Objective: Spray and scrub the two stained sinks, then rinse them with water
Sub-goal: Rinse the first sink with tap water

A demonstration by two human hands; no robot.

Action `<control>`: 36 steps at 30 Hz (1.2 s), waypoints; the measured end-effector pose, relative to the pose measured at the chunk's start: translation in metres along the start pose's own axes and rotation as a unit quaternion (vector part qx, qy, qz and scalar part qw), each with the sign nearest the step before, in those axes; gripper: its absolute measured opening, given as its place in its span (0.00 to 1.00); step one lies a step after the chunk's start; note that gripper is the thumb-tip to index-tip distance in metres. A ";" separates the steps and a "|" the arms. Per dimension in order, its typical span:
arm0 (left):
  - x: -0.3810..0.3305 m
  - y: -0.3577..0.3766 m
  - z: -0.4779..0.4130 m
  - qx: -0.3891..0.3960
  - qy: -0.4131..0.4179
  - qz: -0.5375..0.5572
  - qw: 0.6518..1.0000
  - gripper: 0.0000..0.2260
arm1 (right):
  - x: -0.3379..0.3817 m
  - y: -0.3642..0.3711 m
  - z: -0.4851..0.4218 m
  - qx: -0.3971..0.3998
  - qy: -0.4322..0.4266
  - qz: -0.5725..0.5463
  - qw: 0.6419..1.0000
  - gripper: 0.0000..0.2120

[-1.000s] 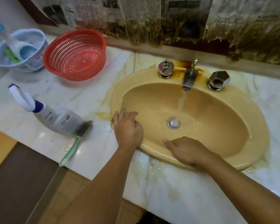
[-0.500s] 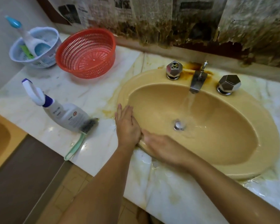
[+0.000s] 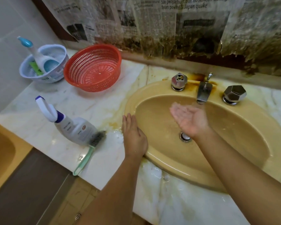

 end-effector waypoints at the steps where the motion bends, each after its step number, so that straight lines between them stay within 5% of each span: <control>1: 0.000 0.000 -0.001 0.005 0.003 -0.007 1.000 0.26 | -0.009 0.010 0.012 0.037 0.016 0.043 0.998 0.21; 3: -0.001 0.000 -0.005 0.016 0.011 -0.036 0.999 0.27 | -0.016 0.012 0.023 0.035 0.021 0.086 0.995 0.22; 7: -0.007 -0.004 -0.027 0.047 0.037 -0.116 0.991 0.31 | 0.009 -0.013 0.013 -0.108 -0.027 0.002 0.994 0.25; 17: -0.028 0.003 -0.097 0.091 0.217 -0.302 0.924 0.34 | -0.002 -0.002 0.018 -0.108 -0.087 -0.008 0.990 0.24; 22: -0.030 0.007 -0.108 0.099 0.261 -0.312 0.908 0.35 | -0.010 0.009 0.010 -0.122 -0.149 -0.078 0.978 0.24; 25: -0.035 0.008 -0.112 0.116 0.271 -0.318 0.901 0.32 | -0.024 0.022 0.009 -0.069 -0.096 -0.005 0.993 0.22; 30: -0.047 0.008 -0.116 0.144 0.334 -0.329 0.871 0.33 | 0.009 -0.004 0.008 -0.183 -0.181 -0.114 0.960 0.23; 36: -0.052 0.013 -0.123 0.163 0.360 -0.321 0.861 0.34 | 0.003 0.015 0.017 -0.120 -0.167 -0.123 0.971 0.26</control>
Point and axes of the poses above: each hand's wrist, its own z-axis away from the middle knuckle, its own y-axis out of the palm, x = y × z, the point moved 3 cm from there along -z, towards the middle knuckle, and after that the axes turned 13 degrees about -y, right-handed, at the moved point
